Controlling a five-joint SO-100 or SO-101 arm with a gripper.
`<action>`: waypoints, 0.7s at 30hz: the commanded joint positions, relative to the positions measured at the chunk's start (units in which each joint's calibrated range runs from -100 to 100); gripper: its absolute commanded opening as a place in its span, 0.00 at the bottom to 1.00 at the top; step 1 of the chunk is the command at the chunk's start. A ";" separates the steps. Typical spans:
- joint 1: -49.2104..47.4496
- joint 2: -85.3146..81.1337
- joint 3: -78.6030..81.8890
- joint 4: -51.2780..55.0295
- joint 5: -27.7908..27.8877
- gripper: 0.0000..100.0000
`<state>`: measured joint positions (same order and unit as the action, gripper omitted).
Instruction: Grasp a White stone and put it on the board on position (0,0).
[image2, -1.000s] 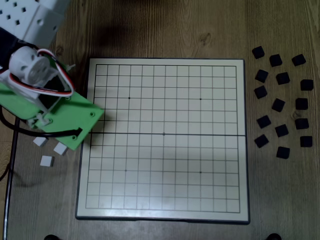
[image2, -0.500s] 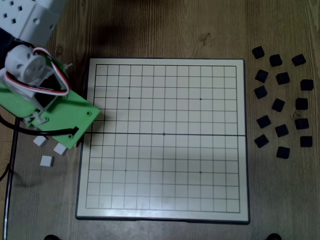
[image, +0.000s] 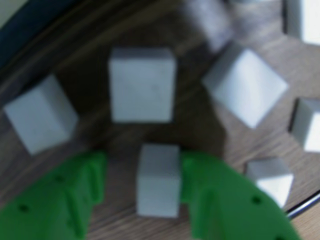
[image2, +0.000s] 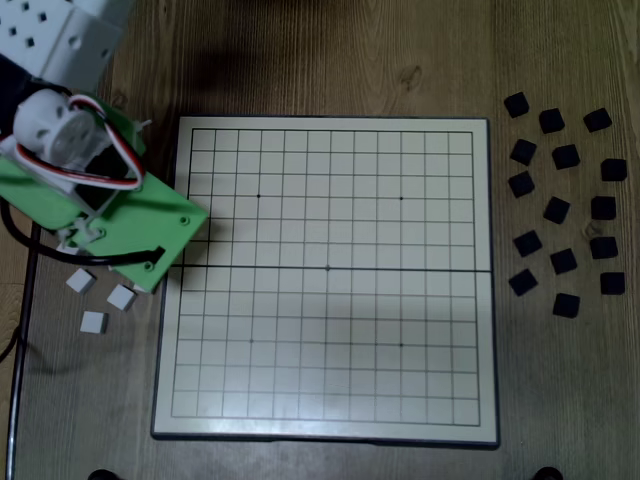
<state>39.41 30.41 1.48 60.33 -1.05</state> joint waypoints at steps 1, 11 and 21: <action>-0.13 -6.38 -0.90 -0.93 -0.05 0.11; -0.40 -8.75 -0.99 0.56 -0.10 0.11; 0.06 -10.95 -1.28 1.06 0.39 0.12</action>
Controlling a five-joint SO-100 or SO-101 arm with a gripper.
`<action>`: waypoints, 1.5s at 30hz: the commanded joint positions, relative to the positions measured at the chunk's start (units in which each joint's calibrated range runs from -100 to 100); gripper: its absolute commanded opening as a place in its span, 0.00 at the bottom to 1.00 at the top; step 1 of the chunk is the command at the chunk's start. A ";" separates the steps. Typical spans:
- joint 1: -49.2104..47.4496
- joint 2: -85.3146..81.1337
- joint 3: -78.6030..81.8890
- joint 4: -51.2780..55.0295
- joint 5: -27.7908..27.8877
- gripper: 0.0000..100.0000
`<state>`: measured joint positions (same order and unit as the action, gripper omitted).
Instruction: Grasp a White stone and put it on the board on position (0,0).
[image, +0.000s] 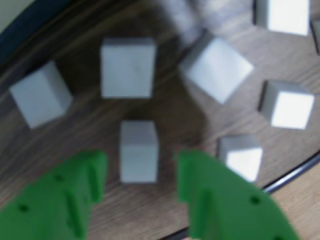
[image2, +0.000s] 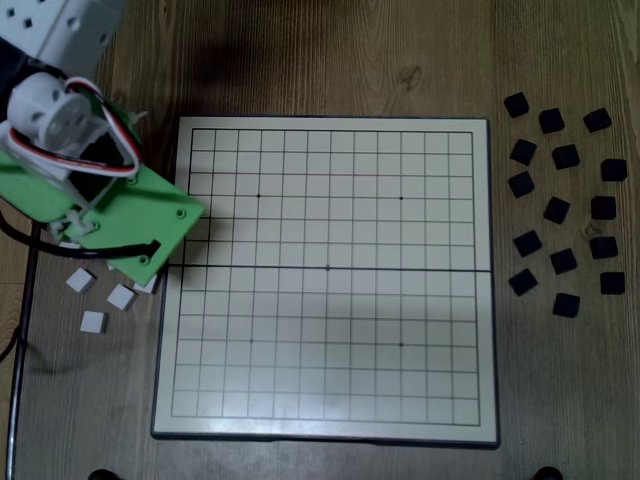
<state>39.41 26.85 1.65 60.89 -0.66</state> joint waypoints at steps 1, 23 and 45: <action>-0.04 -7.48 -1.46 1.00 -0.10 0.12; 0.97 -7.99 4.82 2.98 -1.81 0.11; 0.51 -11.38 6.95 1.58 -0.10 0.12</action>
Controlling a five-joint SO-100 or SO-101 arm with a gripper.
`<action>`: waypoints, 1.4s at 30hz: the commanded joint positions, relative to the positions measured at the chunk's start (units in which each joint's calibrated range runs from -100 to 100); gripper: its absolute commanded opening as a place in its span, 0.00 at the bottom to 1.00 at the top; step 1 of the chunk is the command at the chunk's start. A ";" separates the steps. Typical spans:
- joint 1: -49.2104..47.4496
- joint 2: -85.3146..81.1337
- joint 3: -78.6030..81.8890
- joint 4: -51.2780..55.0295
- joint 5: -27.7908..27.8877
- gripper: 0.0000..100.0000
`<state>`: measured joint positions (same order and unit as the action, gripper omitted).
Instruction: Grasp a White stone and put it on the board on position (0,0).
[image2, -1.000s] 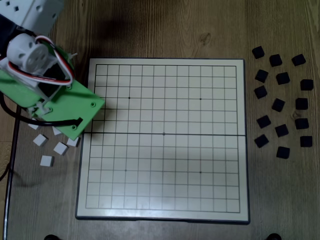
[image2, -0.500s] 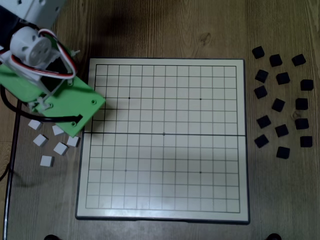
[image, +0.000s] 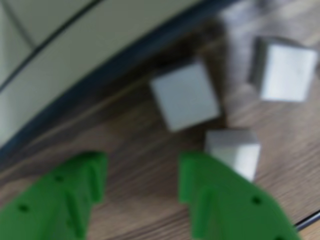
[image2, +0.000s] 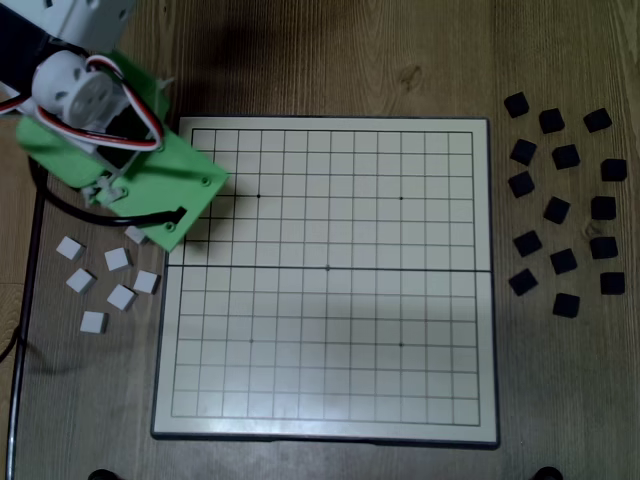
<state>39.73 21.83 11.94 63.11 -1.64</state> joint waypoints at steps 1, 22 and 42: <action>0.10 -6.61 -4.11 -0.65 1.12 0.12; 1.01 -3.47 -10.97 -1.22 -2.20 0.13; 1.01 -1.01 -6.24 -3.71 -7.47 0.15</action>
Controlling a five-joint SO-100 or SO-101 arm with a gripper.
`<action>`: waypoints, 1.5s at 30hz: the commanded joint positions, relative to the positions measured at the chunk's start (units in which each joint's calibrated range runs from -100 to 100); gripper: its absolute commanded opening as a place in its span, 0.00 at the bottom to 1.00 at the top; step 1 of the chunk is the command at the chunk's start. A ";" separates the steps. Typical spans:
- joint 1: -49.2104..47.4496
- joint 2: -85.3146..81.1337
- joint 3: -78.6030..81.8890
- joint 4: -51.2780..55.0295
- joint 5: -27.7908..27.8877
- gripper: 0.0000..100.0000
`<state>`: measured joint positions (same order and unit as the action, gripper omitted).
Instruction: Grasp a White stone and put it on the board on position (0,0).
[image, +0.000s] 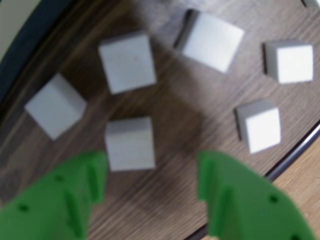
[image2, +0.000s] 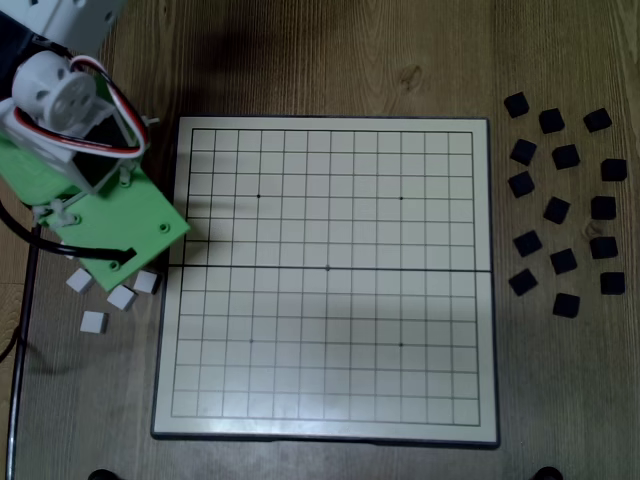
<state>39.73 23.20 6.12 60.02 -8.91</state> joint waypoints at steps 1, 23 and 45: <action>1.10 -2.38 -0.23 -0.61 -0.29 0.15; 1.64 -1.70 5.18 -4.50 -1.17 0.15; 2.28 -3.91 6.73 -7.47 -0.29 0.06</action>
<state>41.13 23.11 13.54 53.11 -9.94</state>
